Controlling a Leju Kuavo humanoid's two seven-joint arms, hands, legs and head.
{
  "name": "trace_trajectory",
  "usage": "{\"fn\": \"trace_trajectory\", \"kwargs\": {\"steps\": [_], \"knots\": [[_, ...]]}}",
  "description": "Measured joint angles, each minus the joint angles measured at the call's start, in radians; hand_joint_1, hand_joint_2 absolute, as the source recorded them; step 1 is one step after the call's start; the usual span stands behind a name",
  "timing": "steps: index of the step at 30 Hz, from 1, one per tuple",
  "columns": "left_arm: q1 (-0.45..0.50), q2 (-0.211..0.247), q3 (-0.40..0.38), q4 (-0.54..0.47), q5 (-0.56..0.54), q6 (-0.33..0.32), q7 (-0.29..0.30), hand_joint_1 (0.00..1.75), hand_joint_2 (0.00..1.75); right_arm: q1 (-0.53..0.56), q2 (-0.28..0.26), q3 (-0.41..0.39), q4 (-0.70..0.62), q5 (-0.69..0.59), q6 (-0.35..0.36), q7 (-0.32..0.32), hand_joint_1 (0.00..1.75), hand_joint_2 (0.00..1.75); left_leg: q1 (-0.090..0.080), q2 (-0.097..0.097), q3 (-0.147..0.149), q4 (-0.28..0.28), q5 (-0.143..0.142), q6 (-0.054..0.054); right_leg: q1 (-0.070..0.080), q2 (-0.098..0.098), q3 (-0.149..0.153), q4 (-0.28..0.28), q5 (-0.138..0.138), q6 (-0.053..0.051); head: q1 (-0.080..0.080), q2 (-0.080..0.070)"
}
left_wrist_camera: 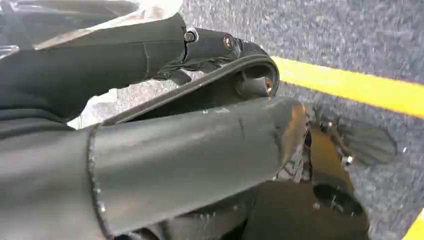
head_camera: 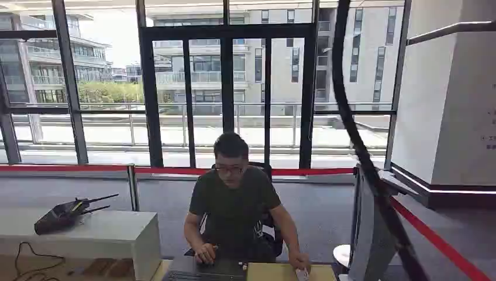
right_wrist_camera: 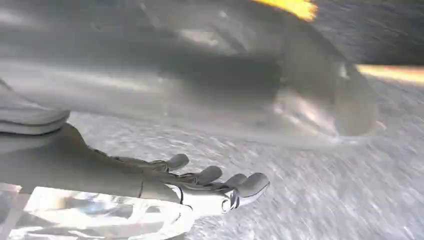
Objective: Pass the card to the sensor for recognition and then transmit it.
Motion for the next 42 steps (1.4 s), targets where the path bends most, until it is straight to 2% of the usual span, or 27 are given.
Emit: {"fn": "trace_trajectory", "kwargs": {"steps": [1,2,9,14,21,24,26,27,28,31,32,35,38,42], "knots": [[0.000,0.001,0.000,0.000,0.000,-0.008,0.002,0.00,0.00,-0.020,-0.014,-0.011,-0.003,-0.016,0.005,-0.010,0.00,0.00,0.000,0.000,0.000,0.000,0.000,0.000,0.000,0.000,0.000,0.000,0.000,0.000,0.000,0.000],[0.000,0.003,0.000,0.000,0.000,-0.014,0.003,0.00,0.00,-0.041,-0.028,-0.023,-0.008,-0.029,0.013,-0.016,0.00,1.75,0.000,-0.001,0.000,0.000,0.001,0.001,0.000,0.000,0.000,0.000,0.000,0.000,-0.001,0.000],[0.001,0.020,0.000,0.000,-0.006,-0.062,0.008,0.00,0.00,-0.163,-0.136,-0.083,-0.043,-0.072,0.067,-0.019,0.00,1.75,0.000,-0.001,0.000,0.000,0.002,0.001,0.000,0.000,0.000,0.000,0.002,0.000,-0.001,0.000],[0.002,0.032,0.000,0.000,-0.013,-0.084,0.014,0.00,0.00,-0.208,-0.183,-0.104,-0.076,-0.102,0.045,-0.064,0.00,1.75,0.000,-0.002,-0.001,0.000,0.002,0.000,0.000,0.000,0.000,0.001,0.002,-0.001,-0.002,0.000],[0.001,0.045,-0.004,0.000,-0.026,-0.106,0.018,0.00,0.00,-0.280,-0.202,-0.100,-0.143,-0.126,0.008,-0.156,0.00,1.75,0.000,-0.002,-0.002,0.000,0.003,0.000,0.001,-0.001,0.000,0.001,0.002,-0.001,-0.001,0.000],[0.001,0.051,-0.008,0.000,-0.031,-0.112,0.011,0.00,0.00,-0.276,-0.190,-0.048,-0.217,-0.187,0.019,-0.159,0.00,1.75,0.000,-0.003,-0.002,0.000,0.003,0.000,0.001,-0.001,0.000,0.001,0.002,-0.001,0.000,0.000],[0.000,0.054,-0.008,0.000,-0.033,-0.112,0.010,0.00,0.00,-0.256,-0.179,0.034,-0.303,-0.297,0.007,-0.072,0.00,1.75,0.000,-0.003,-0.002,0.000,0.003,0.001,0.000,-0.001,0.000,0.001,0.002,-0.001,-0.001,0.000],[0.000,0.056,-0.009,0.000,-0.035,-0.112,0.009,0.00,0.00,-0.239,-0.177,0.092,-0.363,-0.370,-0.023,-0.007,0.00,1.75,0.000,-0.003,-0.002,0.000,0.003,0.001,0.000,-0.002,0.000,0.002,0.002,-0.001,0.000,0.000],[0.000,0.058,-0.009,0.000,-0.037,-0.112,0.009,0.00,0.00,-0.224,-0.177,0.166,-0.424,-0.421,-0.065,0.032,0.00,1.75,0.000,-0.002,-0.003,0.000,0.003,0.001,0.000,-0.001,-0.001,0.002,0.002,-0.001,0.000,0.000],[-0.003,0.062,-0.010,0.000,-0.041,-0.107,0.009,0.00,0.00,-0.215,-0.174,0.380,-0.571,-0.442,-0.173,0.125,0.00,1.75,0.000,0.003,-0.004,0.000,0.003,0.000,0.000,0.004,-0.002,0.004,0.003,-0.003,-0.001,0.000],[-0.005,0.063,-0.010,0.000,-0.042,-0.106,0.008,0.00,0.00,-0.217,-0.172,0.446,-0.611,-0.410,-0.198,0.155,0.00,1.75,0.000,0.003,-0.003,0.000,0.003,0.000,0.000,0.004,-0.002,0.004,0.003,-0.003,-0.001,0.000],[-0.008,0.063,-0.013,0.000,-0.048,-0.103,0.006,0.00,0.00,-0.223,-0.152,0.644,-0.701,-0.206,-0.265,0.252,0.00,1.75,0.001,0.001,-0.003,-0.001,0.005,-0.002,0.002,0.003,-0.002,0.004,0.003,-0.003,0.000,0.000],[-0.008,0.063,-0.019,0.000,-0.054,-0.103,0.003,0.00,0.00,-0.228,-0.126,0.816,-0.756,-0.080,-0.320,0.296,0.00,1.75,0.002,-0.004,-0.003,-0.001,0.007,-0.003,0.003,-0.002,-0.002,0.004,0.003,-0.003,0.000,0.000],[-0.006,0.064,-0.029,0.000,-0.061,-0.106,0.002,0.00,0.00,-0.239,-0.089,0.991,-0.787,0.015,-0.354,0.317,0.00,1.75,0.003,-0.005,-0.004,-0.001,0.007,-0.003,0.003,-0.003,-0.003,0.005,0.004,-0.004,0.000,0.000]]}}
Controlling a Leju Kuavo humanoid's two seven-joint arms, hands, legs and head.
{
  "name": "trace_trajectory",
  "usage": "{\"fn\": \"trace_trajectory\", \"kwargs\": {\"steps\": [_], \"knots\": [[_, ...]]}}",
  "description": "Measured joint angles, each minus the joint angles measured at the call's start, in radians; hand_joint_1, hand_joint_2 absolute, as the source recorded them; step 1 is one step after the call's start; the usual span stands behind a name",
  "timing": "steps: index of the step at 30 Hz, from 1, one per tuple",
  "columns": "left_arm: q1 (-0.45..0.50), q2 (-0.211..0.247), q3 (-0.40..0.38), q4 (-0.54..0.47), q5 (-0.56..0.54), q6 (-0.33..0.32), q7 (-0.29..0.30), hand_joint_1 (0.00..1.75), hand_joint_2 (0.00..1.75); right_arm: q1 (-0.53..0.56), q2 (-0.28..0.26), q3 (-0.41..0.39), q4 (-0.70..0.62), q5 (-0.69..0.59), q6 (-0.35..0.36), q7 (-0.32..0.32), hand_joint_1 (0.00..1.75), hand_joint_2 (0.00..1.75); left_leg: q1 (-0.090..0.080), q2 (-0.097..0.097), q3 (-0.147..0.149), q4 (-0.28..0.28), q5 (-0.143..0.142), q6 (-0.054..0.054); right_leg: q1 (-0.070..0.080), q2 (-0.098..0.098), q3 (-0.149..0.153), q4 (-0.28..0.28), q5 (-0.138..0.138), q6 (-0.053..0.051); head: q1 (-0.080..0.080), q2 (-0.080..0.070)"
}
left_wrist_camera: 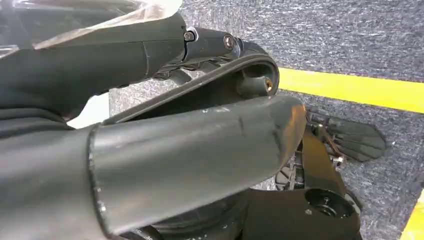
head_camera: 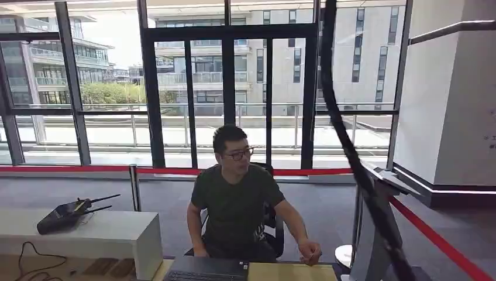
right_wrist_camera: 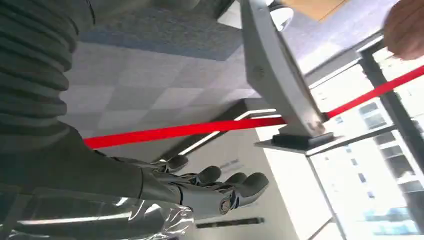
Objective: Pass the card to the sensor for recognition and then transmit it.
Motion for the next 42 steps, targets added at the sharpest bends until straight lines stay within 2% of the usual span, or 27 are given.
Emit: {"fn": "trace_trajectory", "kwargs": {"steps": [7,16,25,30,35,36,42], "knots": [[0.001,0.002,-0.009,0.000,-0.016,0.002,-0.003,0.00,0.00,-0.057,0.039,0.179,0.003,0.040,-0.002,0.008,0.00,1.75,0.000,0.000,0.000,0.000,0.000,0.000,0.000,0.000,-0.001,0.000,0.000,0.000,0.001,0.000],[0.002,0.007,-0.030,0.000,-0.029,-0.002,-0.003,0.00,0.00,-0.139,0.059,0.284,0.045,0.065,0.005,0.032,0.00,1.75,0.000,0.001,-0.001,0.000,0.000,0.000,0.000,0.000,-0.002,0.000,0.000,-0.001,0.002,0.000],[0.002,0.013,-0.048,0.000,-0.044,-0.006,-0.010,0.00,0.00,-0.238,0.087,0.324,0.157,0.048,-0.003,0.042,0.00,1.75,0.000,0.001,-0.001,0.000,0.000,0.000,0.000,0.000,-0.002,0.000,0.001,-0.001,0.002,0.000],[0.002,0.014,-0.054,0.000,-0.048,-0.009,-0.017,0.00,0.00,-0.258,0.100,0.336,0.202,0.010,-0.006,0.024,0.00,1.75,0.000,0.001,-0.001,0.000,0.000,0.000,0.000,0.000,-0.002,0.000,0.001,-0.001,0.002,0.000],[0.003,0.016,-0.056,0.000,-0.054,-0.028,-0.020,0.00,0.00,-0.260,0.104,0.344,0.232,0.013,-0.013,0.033,0.02,1.75,0.000,0.001,-0.001,0.000,0.000,0.000,0.000,0.000,-0.002,0.000,0.001,-0.001,0.002,0.000],[0.003,0.017,-0.056,0.000,-0.056,-0.031,-0.021,0.00,0.00,-0.260,0.103,0.346,0.235,0.016,-0.013,0.041,1.75,1.75,0.000,0.001,-0.001,0.000,0.000,0.000,0.000,0.000,-0.002,0.000,0.001,-0.001,0.002,0.000],[0.003,0.022,-0.066,0.000,-0.065,-0.049,-0.022,0.00,0.00,-0.246,0.085,0.349,0.242,0.023,-0.001,0.068,1.75,1.75,0.000,0.002,-0.001,0.000,0.000,0.000,0.000,0.000,-0.002,0.000,0.001,-0.001,0.002,0.000]]}}
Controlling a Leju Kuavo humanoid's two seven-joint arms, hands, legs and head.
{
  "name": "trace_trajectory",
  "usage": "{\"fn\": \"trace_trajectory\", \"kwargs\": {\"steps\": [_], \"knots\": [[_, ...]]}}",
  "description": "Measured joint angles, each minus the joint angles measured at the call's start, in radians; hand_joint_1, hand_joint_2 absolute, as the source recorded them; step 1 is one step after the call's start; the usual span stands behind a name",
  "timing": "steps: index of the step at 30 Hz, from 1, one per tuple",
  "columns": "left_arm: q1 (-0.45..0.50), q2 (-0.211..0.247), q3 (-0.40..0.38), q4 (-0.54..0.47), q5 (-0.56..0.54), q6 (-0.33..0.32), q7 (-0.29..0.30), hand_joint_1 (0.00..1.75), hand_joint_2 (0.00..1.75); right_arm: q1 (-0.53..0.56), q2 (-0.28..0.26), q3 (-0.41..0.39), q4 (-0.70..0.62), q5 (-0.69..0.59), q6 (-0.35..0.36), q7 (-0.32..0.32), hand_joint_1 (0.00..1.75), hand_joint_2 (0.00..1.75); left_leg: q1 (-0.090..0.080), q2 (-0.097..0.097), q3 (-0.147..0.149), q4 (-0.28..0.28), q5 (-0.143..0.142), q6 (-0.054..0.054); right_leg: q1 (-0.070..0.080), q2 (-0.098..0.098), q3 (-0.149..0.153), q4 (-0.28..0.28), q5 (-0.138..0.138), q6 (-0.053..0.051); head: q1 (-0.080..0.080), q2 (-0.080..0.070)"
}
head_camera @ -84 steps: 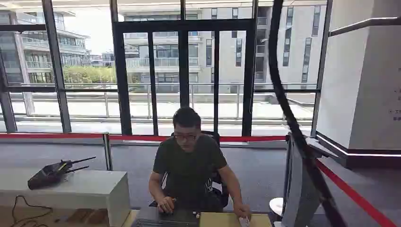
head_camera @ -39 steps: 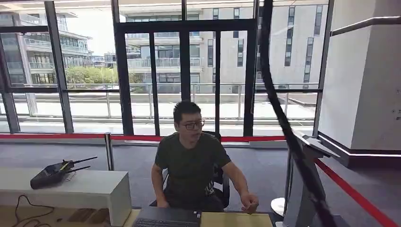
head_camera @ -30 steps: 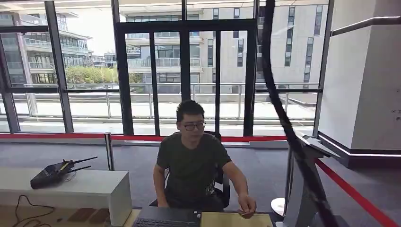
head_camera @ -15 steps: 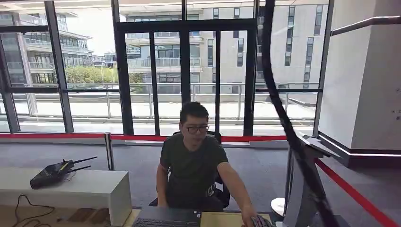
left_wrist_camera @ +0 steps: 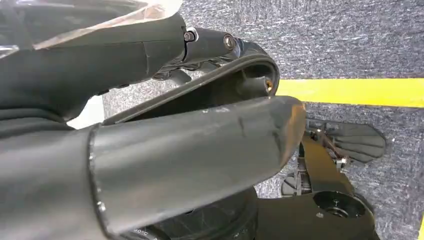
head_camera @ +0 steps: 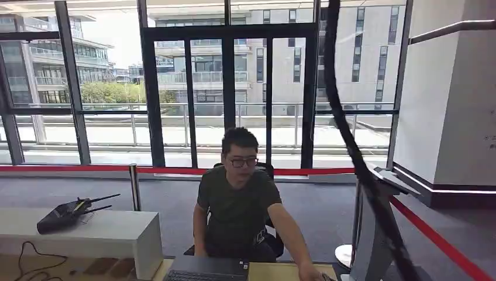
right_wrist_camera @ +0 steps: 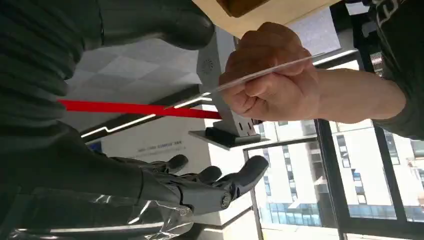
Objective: Pass the card to the sensor for recognition and then transmit it.
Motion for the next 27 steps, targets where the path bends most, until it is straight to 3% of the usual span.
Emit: {"fn": "trace_trajectory", "kwargs": {"steps": [11,27], "knots": [[0.000,0.005,-0.013,0.000,-0.005,-0.014,-0.003,0.00,0.00,0.017,-0.042,-0.001,-0.012,0.027,0.032,0.028,1.75,1.75,0.000,0.000,0.000,0.000,0.000,0.000,0.000,0.000,0.000,0.000,0.000,0.000,0.000,0.000],[0.000,0.008,-0.014,0.000,0.003,-0.007,0.001,0.00,0.00,0.056,-0.068,-0.002,-0.036,-0.006,0.043,0.006,1.75,1.75,0.000,0.000,0.000,0.000,0.000,0.000,0.000,0.000,0.000,0.000,0.000,0.000,0.000,0.000]]}}
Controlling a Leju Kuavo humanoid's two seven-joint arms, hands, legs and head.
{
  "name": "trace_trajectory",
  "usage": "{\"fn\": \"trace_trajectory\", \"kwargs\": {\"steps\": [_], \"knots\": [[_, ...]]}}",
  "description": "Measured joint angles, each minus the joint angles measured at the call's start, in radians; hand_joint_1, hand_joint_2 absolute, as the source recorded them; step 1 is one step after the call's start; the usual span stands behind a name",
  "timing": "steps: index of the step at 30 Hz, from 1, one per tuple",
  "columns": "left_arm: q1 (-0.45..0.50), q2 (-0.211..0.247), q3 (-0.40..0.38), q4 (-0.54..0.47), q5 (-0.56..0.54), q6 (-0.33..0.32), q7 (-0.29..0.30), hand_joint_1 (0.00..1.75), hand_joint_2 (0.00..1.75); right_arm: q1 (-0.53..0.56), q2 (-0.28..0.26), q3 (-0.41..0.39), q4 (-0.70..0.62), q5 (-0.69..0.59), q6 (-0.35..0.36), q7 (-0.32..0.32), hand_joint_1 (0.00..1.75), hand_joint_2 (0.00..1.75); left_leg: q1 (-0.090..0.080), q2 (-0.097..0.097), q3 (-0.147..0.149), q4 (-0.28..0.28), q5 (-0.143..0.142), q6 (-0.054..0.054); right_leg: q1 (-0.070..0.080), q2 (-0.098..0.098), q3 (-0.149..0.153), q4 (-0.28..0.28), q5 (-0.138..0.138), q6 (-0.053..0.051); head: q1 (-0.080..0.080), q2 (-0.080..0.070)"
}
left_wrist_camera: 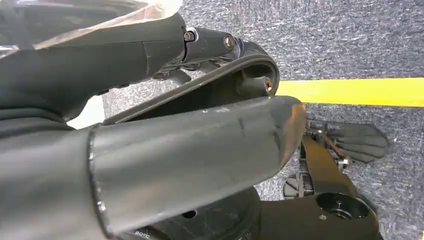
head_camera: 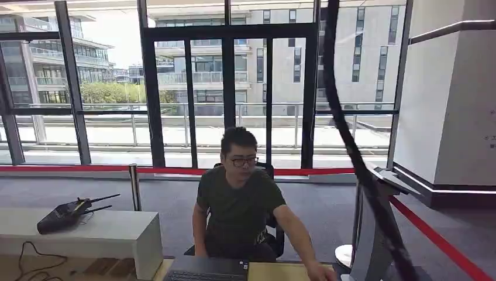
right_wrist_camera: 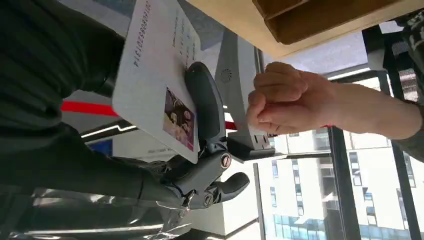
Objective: Pass the card to the sensor for recognition and then transmit it.
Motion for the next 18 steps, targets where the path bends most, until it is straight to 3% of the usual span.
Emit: {"fn": "trace_trajectory", "kwargs": {"steps": [18], "knots": [[0.000,0.000,0.000,0.000,0.012,0.018,0.003,0.00,0.00,0.004,0.002,0.011,0.094,-0.034,0.000,-0.004,1.75,1.75,0.000,0.000,0.000,0.000,0.000,0.000,0.000,0.000,0.000,0.000,0.000,0.000,0.000,0.000]]}}
